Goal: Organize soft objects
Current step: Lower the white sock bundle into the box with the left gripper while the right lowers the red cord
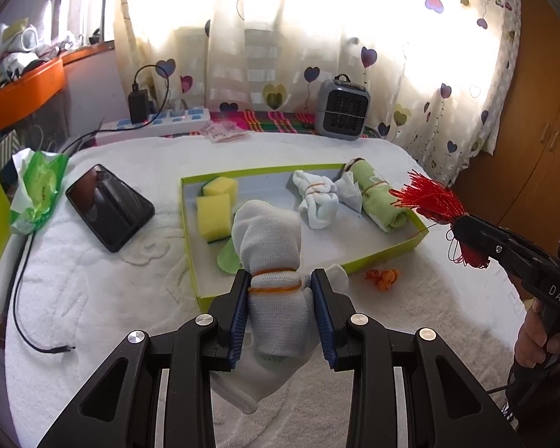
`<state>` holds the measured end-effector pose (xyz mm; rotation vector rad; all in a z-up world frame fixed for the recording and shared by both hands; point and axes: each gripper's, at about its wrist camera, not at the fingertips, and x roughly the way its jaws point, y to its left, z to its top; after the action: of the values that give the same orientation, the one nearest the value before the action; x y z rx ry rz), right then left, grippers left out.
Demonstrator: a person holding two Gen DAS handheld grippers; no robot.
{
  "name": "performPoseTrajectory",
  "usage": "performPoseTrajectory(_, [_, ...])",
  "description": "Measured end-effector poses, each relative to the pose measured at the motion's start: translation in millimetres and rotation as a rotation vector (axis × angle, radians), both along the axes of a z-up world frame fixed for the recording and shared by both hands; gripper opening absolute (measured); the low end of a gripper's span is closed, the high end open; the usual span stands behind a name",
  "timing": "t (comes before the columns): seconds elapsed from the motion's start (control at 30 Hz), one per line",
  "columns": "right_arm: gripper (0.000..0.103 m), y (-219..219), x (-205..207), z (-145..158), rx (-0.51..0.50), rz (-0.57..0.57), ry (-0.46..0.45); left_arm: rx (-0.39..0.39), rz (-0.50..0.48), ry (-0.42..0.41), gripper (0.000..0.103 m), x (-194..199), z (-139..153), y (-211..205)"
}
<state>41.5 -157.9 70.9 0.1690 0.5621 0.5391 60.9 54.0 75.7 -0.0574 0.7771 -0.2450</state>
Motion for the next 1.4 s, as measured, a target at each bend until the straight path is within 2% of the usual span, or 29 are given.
performPoseTrajectory(0.5, [0.017, 6, 32, -6, -0.075, -0.043, -0.007, 0.007, 0.01, -0.019, 0.031, 32, 3, -5])
performPoseTrajectory(1.0, [0.017, 8, 62, -14, -0.139, -0.097, -0.009, 0.029, 0.024, -0.009, 0.031, 63, -9, -14])
performPoseTrajectory(1.4, [0.017, 10, 88, -21, -0.161, -0.129, 0.006, -0.01, 0.039, 0.006, 0.031, 90, -18, -19])
